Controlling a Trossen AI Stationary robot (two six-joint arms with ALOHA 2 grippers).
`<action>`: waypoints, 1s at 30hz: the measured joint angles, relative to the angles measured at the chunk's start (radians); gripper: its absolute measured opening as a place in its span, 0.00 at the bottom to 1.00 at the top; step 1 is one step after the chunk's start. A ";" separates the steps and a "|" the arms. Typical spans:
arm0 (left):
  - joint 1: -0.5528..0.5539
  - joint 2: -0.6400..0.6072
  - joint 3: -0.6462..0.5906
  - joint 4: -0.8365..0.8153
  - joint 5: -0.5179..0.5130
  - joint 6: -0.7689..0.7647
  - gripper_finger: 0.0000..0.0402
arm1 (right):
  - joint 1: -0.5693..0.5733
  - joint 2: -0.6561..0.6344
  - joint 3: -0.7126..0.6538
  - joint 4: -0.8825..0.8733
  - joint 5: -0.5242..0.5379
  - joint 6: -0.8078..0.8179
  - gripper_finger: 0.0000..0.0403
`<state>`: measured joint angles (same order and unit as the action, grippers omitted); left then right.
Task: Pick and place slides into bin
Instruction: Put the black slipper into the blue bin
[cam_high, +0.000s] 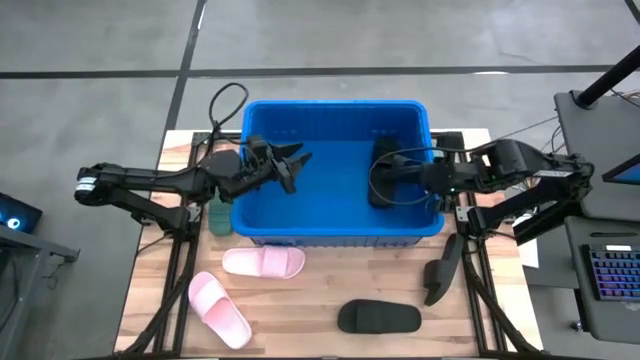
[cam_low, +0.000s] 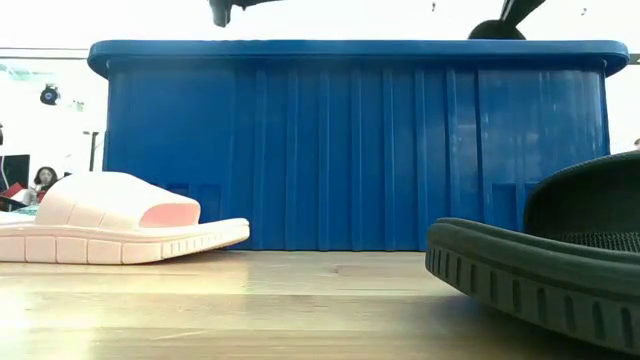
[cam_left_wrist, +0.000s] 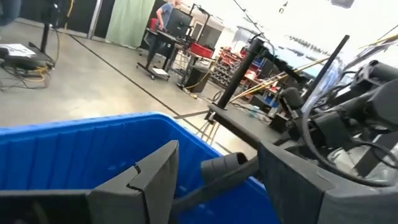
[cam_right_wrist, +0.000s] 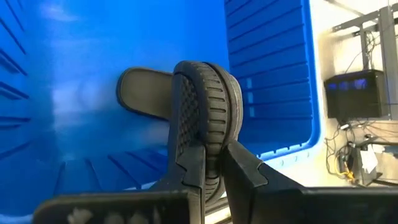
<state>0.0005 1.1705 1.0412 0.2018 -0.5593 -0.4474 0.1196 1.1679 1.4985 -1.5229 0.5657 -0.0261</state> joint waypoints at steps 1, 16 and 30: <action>0.003 0.001 0.000 -0.001 0.000 0.019 0.51 | 0.000 0.000 -0.009 0.012 0.003 -0.009 0.06; 0.088 -0.001 0.000 0.000 0.004 0.150 0.51 | 0.004 0.093 -0.127 0.130 0.061 -0.058 0.06; 0.098 -0.001 0.000 -0.001 0.007 0.149 0.51 | 0.012 0.124 0.088 0.098 0.142 -0.028 0.06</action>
<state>0.0982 1.1698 1.0409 0.2005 -0.5518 -0.2983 0.1321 1.2922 1.5866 -1.4253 0.7077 -0.0544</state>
